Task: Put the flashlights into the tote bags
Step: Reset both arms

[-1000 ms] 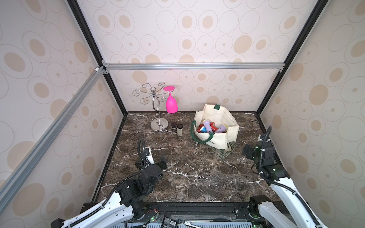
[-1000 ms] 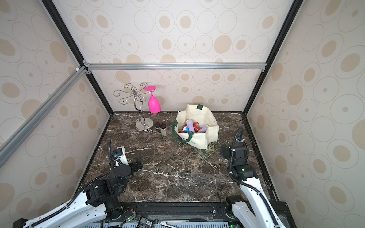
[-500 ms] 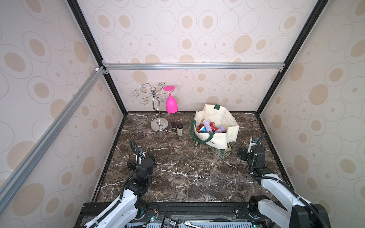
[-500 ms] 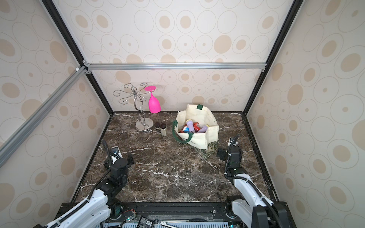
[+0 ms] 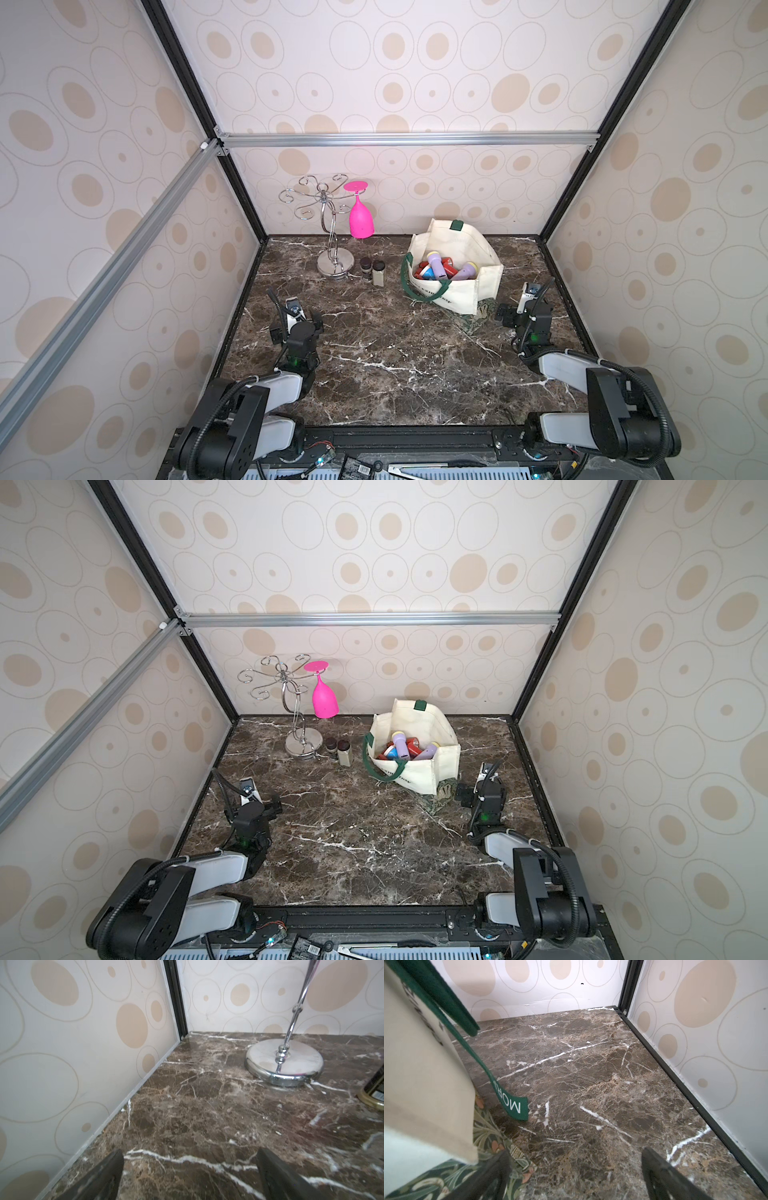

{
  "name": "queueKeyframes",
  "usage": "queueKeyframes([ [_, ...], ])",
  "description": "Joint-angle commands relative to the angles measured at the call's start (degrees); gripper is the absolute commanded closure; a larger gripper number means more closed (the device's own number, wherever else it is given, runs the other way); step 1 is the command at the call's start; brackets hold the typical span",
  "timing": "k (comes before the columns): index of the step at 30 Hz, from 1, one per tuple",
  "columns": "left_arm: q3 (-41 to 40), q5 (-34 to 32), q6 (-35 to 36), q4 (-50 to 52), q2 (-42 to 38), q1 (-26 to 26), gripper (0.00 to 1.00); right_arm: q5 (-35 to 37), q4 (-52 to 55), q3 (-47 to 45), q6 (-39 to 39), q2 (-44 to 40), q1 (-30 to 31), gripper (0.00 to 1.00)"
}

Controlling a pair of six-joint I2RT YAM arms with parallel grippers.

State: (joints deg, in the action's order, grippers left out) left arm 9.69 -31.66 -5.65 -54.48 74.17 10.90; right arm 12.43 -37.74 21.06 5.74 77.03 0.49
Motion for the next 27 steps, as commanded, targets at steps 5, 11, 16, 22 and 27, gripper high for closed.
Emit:
queueKeyframes([
  [5, 0.5, 6.7, 7.1, -22.1, 8.4, -1.7, 0.0, -2.0, -10.9, -1.4, -0.6, 5.5, -0.5, 0.0],
  [11, -1.2, 11.6, 5.5, -29.6, 13.5, -4.5, 0.0, -4.7, -12.3, -1.6, -1.5, 6.7, -0.5, 0.0],
  [16, 1.7, 13.4, 5.1, -26.8, 16.6, -5.3, 0.0, -7.7, -16.8, -0.7, -3.3, 11.8, -0.4, 0.0],
  [22, 2.3, 15.6, 3.6, -24.9, 16.3, -7.2, 0.0, -4.5, -11.3, 1.8, -4.2, 11.7, 1.3, 0.0],
  [27, 2.3, 15.6, 3.6, -25.1, 16.4, -7.2, 0.0, -4.4, -9.9, 2.1, -4.1, 11.3, 1.2, 0.0],
])
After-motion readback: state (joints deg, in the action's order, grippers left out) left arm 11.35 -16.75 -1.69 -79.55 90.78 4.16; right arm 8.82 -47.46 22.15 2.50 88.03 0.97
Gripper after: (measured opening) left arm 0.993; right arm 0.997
